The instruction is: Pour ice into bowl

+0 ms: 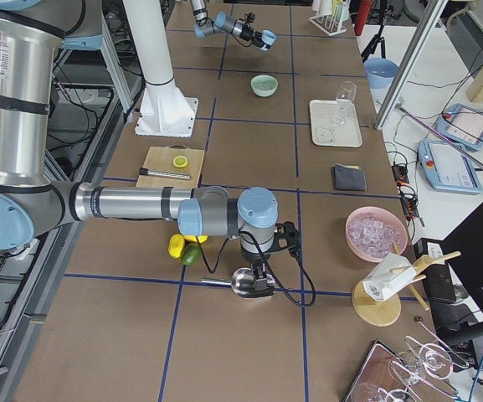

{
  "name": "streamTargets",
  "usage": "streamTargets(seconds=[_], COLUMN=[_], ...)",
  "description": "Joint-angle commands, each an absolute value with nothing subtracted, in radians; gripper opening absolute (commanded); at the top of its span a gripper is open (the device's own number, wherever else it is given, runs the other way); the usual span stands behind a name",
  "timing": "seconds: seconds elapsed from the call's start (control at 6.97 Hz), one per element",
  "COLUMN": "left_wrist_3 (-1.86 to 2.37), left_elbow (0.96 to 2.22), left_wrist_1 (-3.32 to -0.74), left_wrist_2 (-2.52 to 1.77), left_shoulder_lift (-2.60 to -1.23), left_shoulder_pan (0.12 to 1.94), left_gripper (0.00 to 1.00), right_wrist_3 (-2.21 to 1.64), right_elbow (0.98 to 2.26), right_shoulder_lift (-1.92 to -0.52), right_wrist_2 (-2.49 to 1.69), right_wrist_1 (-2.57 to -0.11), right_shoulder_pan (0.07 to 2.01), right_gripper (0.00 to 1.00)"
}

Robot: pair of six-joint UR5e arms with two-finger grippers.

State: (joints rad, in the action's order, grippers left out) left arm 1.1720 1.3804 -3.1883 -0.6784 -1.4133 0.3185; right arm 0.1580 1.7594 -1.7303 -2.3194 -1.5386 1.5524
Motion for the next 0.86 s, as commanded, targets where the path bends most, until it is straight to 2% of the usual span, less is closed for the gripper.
streamTargets(seconds=[0.0, 0.43, 0.72], left_wrist_3=[1.17, 1.169, 1.172], left_elbow=[1.329, 1.321, 1.321], left_wrist_1=[-3.183, -3.183, -3.186], left_wrist_2=[-0.68, -0.678, -0.637], left_shoulder_lift=[-1.451, -1.457, -1.454], left_shoulder_pan=[0.318, 0.316, 0.313], left_gripper=[0.11, 0.32, 0.36], right_wrist_3=[0.158, 0.158, 0.158], right_elbow=[1.758, 1.759, 1.759], right_shoulder_lift=[-1.73, -1.73, -1.73], right_wrist_2=[-2.319, -2.319, -2.319], right_wrist_1=[-1.537, -1.537, -1.539], right_shoulder_pan=[1.552, 1.552, 1.552], right_gripper=[1.0, 1.0, 1.0])
